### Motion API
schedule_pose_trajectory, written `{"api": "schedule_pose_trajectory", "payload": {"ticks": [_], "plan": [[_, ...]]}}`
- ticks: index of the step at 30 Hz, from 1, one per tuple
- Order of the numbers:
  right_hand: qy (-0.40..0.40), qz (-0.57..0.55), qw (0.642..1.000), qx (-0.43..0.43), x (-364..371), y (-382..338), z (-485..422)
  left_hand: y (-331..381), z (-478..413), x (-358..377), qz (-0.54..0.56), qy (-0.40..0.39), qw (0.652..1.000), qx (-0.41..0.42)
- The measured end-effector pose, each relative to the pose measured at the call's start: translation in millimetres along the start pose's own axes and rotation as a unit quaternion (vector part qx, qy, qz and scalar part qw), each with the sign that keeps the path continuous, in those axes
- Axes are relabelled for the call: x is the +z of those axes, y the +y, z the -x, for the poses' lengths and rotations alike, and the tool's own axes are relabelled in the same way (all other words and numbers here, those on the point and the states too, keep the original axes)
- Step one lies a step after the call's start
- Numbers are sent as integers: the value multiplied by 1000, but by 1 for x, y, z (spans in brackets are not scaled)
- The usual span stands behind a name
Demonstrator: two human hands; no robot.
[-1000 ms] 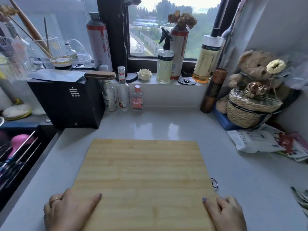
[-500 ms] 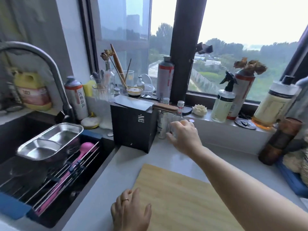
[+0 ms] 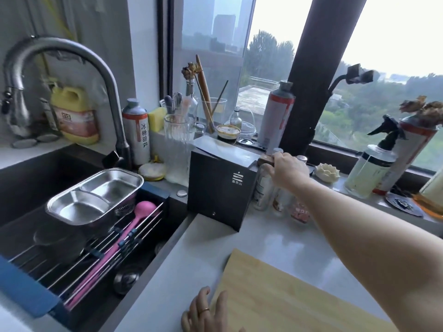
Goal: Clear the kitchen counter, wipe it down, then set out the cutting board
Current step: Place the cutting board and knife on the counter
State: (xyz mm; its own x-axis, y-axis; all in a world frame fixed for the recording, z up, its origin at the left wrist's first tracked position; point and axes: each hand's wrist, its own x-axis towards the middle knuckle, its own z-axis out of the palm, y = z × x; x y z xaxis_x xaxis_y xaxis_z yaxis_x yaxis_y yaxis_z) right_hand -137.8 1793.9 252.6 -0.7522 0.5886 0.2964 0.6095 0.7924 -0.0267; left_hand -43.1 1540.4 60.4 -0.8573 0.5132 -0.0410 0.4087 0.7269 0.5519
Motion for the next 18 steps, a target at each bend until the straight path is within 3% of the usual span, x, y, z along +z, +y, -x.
{"api": "schedule_pose_trajectory", "payload": {"ticks": [1, 7, 9, 11, 13, 18], "plan": [[3, 3, 1000, 0, -1, 0, 1, 3, 0, -2, 5, -33, 999, -6], [52, -89, 992, 76, -17, 6, 48, 14, 2, -21, -24, 5, 1000, 0], [57, -193, 971, 130, -28, 20, 82, 18, 6, -27, -36, -19, 999, -18], [68, -303, 936, 166, -39, 42, 127, 14, 10, -21, -43, 47, 998, 1], [73, -365, 905, 209, -48, 69, 182, 12, 16, -18, -51, 48, 996, 46], [53, -267, 895, 355, -44, 138, 332, 53, 51, -2, -60, 21, 981, 184]]}}
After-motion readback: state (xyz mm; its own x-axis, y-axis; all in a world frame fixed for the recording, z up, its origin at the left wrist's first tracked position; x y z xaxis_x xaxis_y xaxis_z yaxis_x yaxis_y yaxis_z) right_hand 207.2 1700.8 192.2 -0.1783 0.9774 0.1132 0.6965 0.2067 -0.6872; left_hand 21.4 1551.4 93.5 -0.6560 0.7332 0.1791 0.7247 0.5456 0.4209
